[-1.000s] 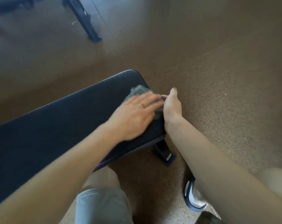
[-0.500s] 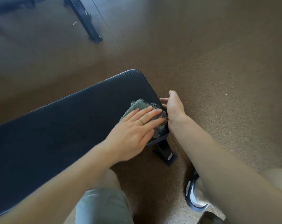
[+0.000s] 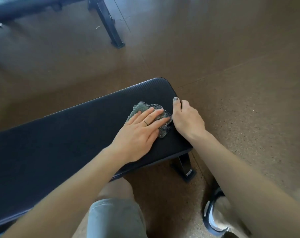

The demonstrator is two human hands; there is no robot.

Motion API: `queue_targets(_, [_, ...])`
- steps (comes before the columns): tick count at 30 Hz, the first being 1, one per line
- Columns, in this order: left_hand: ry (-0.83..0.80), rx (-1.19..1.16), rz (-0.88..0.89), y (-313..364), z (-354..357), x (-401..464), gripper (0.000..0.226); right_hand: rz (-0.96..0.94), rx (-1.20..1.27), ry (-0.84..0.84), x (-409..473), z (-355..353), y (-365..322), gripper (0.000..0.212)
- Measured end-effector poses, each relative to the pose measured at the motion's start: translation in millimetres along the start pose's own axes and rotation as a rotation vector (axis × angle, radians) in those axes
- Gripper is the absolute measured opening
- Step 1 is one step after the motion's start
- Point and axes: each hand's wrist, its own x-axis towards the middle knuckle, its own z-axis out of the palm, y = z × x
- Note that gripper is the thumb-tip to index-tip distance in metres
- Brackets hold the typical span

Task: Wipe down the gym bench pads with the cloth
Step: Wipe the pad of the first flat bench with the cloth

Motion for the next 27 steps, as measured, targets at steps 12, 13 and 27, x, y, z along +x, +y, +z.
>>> queue_targets(12, [0.185, -0.135, -0.351, -70.2, -12.5, 84.6, 0.049, -0.123, -0.112, 0.053, 14.6, 14.2, -14.8, 0.073])
queue_targets(13, [0.179, -0.147, -0.375, -64.9, -12.6, 81.5, 0.049, -0.126, -0.074, 0.046, 16.0, 12.9, -14.0, 0.071])
queue_targets(27, [0.234, -0.438, -0.648, -104.0, -54.3, 37.4, 0.044, -0.948, -0.612, 0.069, 16.8, 53.3, -71.6, 0.045])
